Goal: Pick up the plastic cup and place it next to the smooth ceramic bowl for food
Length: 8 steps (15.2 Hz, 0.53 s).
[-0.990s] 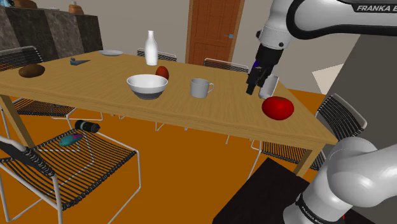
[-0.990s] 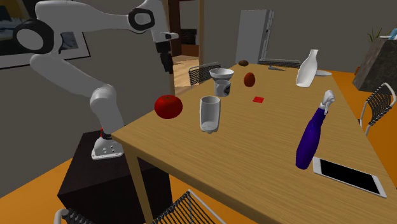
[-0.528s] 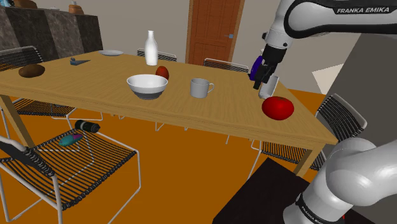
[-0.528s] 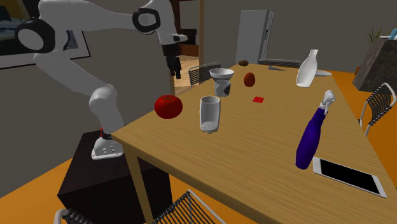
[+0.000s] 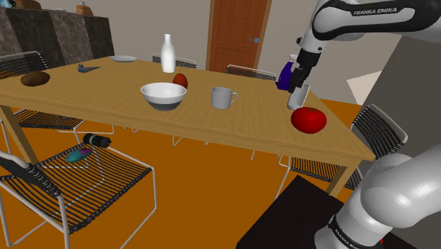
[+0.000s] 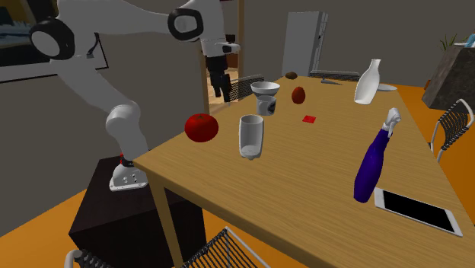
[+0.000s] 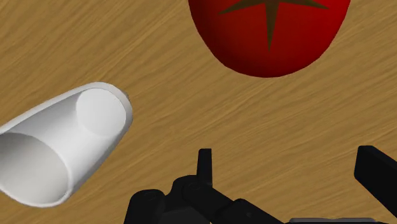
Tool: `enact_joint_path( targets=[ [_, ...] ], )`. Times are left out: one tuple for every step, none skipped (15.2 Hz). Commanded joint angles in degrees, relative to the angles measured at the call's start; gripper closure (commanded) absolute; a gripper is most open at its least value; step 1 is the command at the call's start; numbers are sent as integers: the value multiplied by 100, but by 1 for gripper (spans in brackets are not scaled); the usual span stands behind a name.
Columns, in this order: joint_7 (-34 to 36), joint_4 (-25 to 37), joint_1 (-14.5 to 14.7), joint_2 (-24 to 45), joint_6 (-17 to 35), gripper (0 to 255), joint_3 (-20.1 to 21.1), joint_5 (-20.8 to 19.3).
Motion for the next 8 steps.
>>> enact_joint_path(
  targets=[
    [-328, 242, -49, 216, -5, 0, -257, -7],
    [-480, 376, -61, 364, 14, 0, -382, 11],
    [-634, 516, -71, 519, 31, 0, -507, 37],
    [-792, 664, -80, 679, 46, 0, -633, 73],
    [-952, 819, -90, 847, 57, 0, -758, 119],
    [-1116, 980, -98, 1022, 66, 0, -884, 174],
    [-1283, 1150, -108, 1204, 70, 0, -1010, 241],
    [-1455, 1327, -120, 1394, 70, 0, -1136, 320]
  ],
)
